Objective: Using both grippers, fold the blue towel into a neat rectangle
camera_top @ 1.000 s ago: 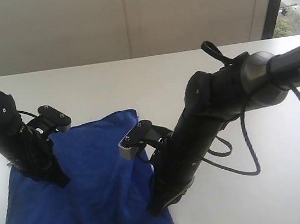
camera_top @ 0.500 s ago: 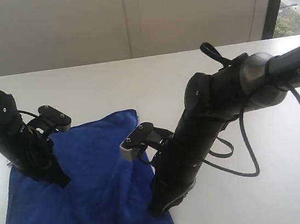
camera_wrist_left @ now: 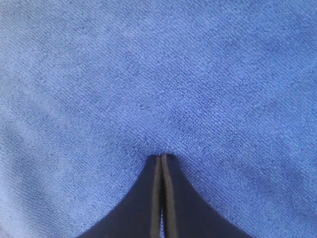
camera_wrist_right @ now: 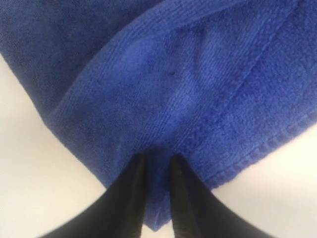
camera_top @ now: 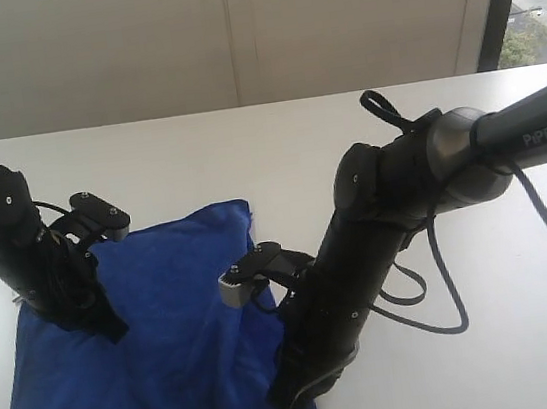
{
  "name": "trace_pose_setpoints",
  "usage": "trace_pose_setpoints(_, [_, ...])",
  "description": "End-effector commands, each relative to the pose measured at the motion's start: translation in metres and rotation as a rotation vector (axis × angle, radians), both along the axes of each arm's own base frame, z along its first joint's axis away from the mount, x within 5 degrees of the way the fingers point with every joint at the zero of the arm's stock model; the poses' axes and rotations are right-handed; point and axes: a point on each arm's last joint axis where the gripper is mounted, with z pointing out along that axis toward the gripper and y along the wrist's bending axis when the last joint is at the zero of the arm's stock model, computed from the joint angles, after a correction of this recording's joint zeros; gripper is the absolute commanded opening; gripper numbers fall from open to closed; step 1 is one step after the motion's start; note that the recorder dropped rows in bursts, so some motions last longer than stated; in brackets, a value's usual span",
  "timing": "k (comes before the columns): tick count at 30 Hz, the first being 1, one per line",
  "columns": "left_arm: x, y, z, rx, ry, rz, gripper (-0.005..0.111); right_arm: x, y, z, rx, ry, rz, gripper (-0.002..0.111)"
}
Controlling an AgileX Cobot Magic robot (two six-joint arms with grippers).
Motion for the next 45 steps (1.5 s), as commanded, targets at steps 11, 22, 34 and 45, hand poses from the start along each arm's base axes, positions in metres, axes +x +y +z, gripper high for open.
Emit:
trace_pose_setpoints(11, [-0.007, 0.003, -0.03, 0.027, 0.102, 0.015, 0.0, 0.011, 0.008, 0.007, 0.056, -0.058, -0.052, 0.017])
trace_pose_setpoints(22, [-0.007, 0.003, -0.03, 0.028, 0.105, 0.014, 0.0, 0.025, 0.008, 0.007, 0.062, -0.189, -0.137, 0.024])
trace_pose_setpoints(34, [-0.008, 0.003, -0.03, 0.029, 0.107, 0.014, 0.0, 0.016, 0.013, -0.004, 0.097, -0.05, -0.098, 0.045])
trace_pose_setpoints(45, [-0.008, 0.003, -0.03, 0.029, 0.107, 0.014, 0.0, 0.014, 0.014, -0.001, 0.109, -0.046, -0.078, 0.045])
